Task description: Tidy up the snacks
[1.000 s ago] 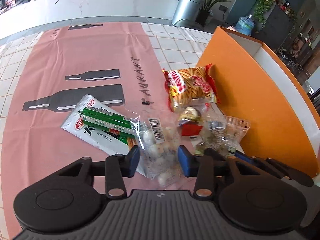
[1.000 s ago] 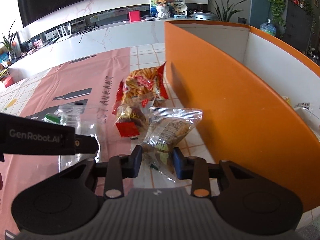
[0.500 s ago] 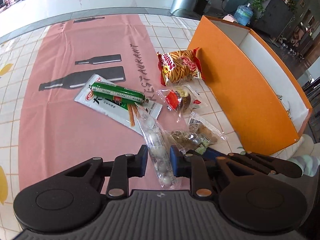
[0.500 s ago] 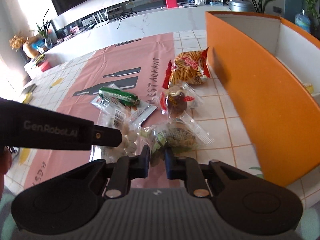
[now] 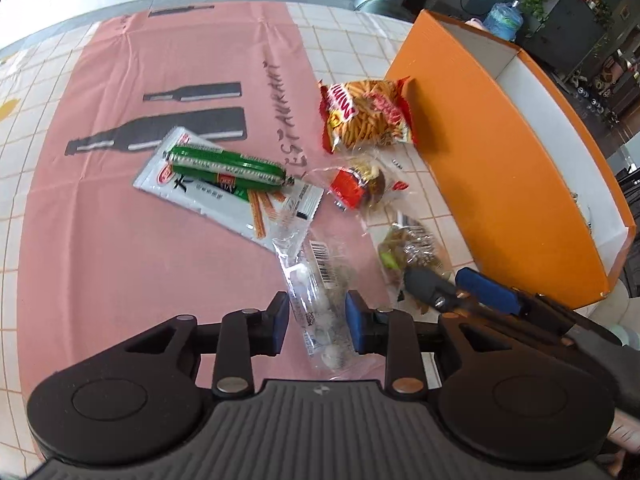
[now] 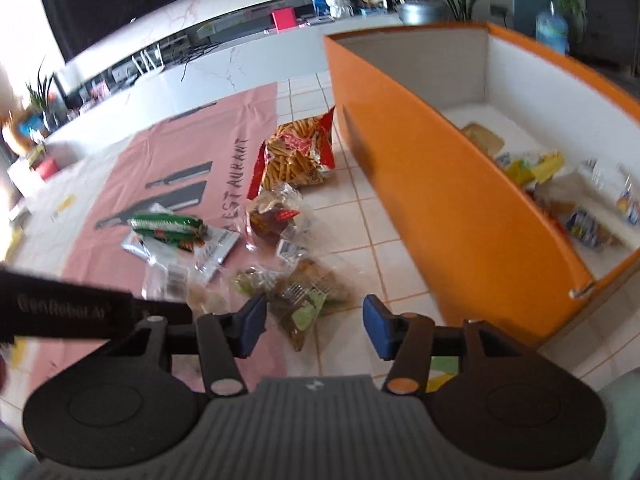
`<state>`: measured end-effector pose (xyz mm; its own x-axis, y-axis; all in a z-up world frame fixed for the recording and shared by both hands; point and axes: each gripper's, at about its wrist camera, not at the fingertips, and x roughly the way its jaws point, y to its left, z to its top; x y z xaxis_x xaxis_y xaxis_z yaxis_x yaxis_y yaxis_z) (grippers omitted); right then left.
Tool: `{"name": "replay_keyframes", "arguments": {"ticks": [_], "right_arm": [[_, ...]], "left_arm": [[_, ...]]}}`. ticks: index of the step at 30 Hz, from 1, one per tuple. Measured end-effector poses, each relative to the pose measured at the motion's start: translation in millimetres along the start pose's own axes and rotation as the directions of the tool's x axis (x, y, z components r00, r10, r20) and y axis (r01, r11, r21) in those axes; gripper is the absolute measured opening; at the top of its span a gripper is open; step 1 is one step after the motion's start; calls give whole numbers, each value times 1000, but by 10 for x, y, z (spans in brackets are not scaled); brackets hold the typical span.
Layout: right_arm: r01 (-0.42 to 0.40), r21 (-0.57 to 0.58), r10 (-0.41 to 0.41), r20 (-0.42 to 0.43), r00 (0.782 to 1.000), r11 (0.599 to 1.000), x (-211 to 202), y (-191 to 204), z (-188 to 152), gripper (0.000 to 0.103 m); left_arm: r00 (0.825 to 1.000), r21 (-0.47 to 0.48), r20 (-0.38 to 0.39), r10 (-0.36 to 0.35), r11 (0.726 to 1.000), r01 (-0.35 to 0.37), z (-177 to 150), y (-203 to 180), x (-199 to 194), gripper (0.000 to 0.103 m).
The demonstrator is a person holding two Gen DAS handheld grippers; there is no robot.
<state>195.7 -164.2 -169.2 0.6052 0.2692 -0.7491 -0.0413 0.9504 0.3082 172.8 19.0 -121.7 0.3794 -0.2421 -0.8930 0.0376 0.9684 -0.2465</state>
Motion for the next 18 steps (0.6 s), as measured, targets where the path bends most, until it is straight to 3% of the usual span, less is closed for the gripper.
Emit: {"name": "replay_keyframes", "arguments": {"ticks": [5, 8, 13, 14, 17, 18], "right_arm": [[-54, 131, 56, -9, 998, 990, 28, -123, 43, 53], [-77, 213, 85, -28, 996, 974, 134, -160, 102, 64], [-77, 225, 88, -39, 995, 971, 234, -151, 133, 67], [-86, 223, 99, -46, 994, 971, 254, -149, 122, 65], [-94, 222, 110, -60, 992, 970, 285, -157, 77, 36], [-91, 215, 105, -54, 993, 972, 274, -156, 70, 36]], "left_arm": [[1000, -22, -10, -15, 1000, 15, -17, 28, 56, 38], [1000, -13, -19, -16, 1000, 16, -11, 6, 79, 40], [999, -13, -28, -20, 1000, 19, -16, 13, 81, 42], [999, -15, -31, -19, 1000, 18, -11, 14, 91, 43], [999, -17, -46, -10, 1000, 9, -10, 12, 128, 49], [999, -15, -53, -5, 1000, 4, -12, 8, 141, 52]]}}
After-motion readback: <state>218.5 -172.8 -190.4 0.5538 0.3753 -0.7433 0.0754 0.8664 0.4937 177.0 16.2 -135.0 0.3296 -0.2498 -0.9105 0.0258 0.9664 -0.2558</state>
